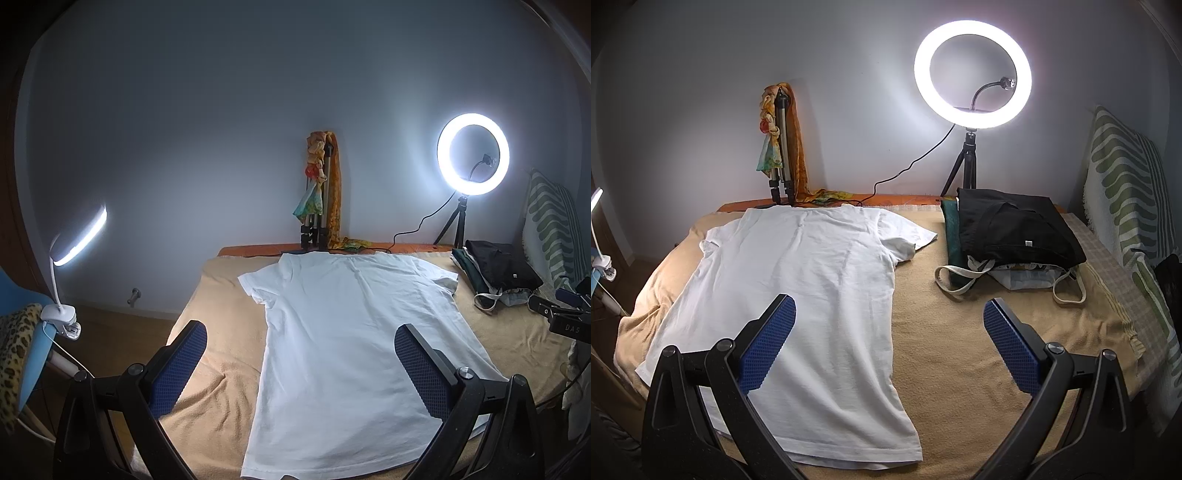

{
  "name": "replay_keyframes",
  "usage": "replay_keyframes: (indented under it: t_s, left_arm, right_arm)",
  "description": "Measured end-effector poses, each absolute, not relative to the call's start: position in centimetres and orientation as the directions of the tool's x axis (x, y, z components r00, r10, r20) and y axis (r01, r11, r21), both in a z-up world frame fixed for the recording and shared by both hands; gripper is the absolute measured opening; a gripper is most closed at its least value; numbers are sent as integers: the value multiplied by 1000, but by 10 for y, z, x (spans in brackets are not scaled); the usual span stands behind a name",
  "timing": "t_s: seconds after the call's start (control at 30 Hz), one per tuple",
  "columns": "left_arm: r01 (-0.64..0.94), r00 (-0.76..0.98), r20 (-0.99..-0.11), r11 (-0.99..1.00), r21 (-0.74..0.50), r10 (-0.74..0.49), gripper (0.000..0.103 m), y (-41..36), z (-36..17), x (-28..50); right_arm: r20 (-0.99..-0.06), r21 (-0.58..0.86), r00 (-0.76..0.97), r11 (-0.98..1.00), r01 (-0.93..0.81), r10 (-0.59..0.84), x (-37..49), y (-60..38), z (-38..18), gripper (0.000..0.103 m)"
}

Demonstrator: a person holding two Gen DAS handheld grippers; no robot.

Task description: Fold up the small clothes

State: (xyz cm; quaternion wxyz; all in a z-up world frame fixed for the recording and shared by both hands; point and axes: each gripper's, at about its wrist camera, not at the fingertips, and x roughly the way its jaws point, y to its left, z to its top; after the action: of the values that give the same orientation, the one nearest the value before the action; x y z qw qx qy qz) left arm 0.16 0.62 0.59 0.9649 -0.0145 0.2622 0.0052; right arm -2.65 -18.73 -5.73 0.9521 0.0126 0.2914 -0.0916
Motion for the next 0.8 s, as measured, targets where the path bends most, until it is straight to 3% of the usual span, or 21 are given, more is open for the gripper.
replay_keyframes:
  t_s: [0.8]
  left_arm:
    - [-20,865,-503,1000,-22,7,103,8,5,0]
  right_arm:
    - [-558,-32,813,983,180,-167,-25,-187,-59,103]
